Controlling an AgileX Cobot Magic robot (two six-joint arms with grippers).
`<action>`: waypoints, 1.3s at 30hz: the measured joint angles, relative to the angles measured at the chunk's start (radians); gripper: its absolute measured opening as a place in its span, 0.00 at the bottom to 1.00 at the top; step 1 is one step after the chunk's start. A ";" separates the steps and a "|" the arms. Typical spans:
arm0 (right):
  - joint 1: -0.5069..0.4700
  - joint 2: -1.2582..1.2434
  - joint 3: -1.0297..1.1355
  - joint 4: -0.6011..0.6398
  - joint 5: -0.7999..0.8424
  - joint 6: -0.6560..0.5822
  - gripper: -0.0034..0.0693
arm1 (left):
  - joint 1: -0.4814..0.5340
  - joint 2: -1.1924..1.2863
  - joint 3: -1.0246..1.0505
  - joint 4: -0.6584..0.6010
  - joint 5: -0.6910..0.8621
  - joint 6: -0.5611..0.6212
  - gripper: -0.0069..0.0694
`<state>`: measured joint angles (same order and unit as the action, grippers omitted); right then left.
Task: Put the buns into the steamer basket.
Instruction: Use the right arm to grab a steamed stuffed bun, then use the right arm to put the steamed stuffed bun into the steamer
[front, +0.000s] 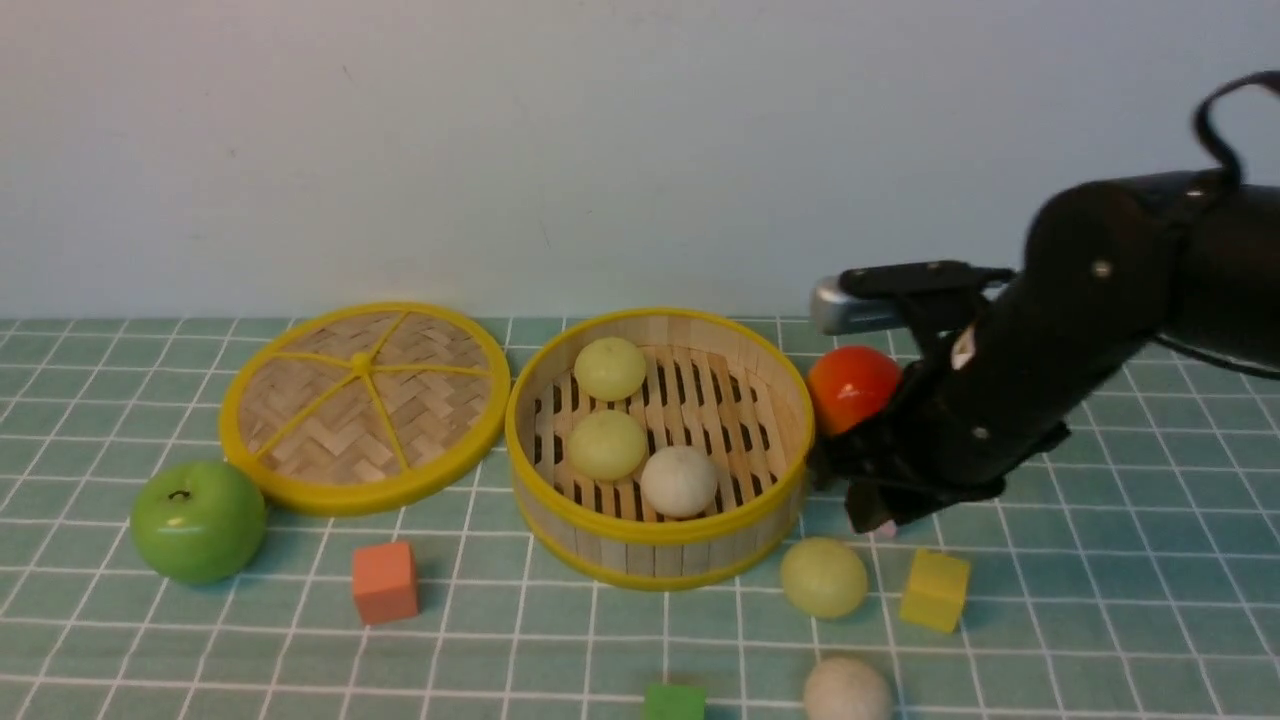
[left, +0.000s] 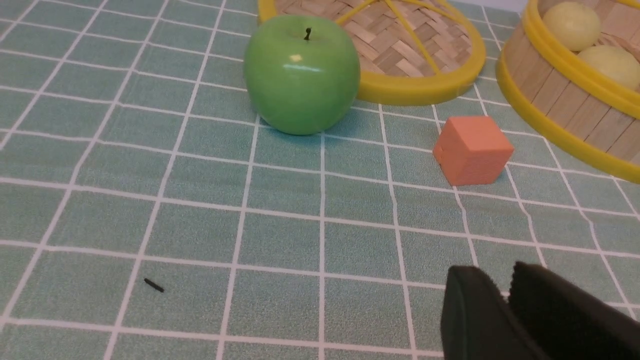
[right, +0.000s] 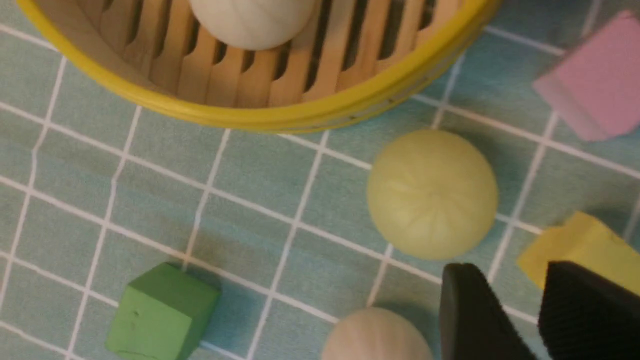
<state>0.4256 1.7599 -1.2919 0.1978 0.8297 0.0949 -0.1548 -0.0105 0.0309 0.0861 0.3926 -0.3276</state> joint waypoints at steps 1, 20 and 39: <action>0.002 0.019 -0.008 0.004 0.004 0.000 0.38 | 0.000 0.000 0.000 0.000 0.000 0.000 0.27; 0.005 0.197 -0.050 -0.019 -0.077 0.002 0.37 | 0.000 0.000 0.000 0.013 0.000 0.000 0.28; 0.004 0.119 -0.183 0.021 0.133 -0.060 0.05 | 0.000 0.000 0.000 0.015 0.000 0.000 0.30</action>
<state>0.4295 1.8788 -1.4752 0.2191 0.9631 0.0346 -0.1548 -0.0105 0.0309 0.1006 0.3926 -0.3276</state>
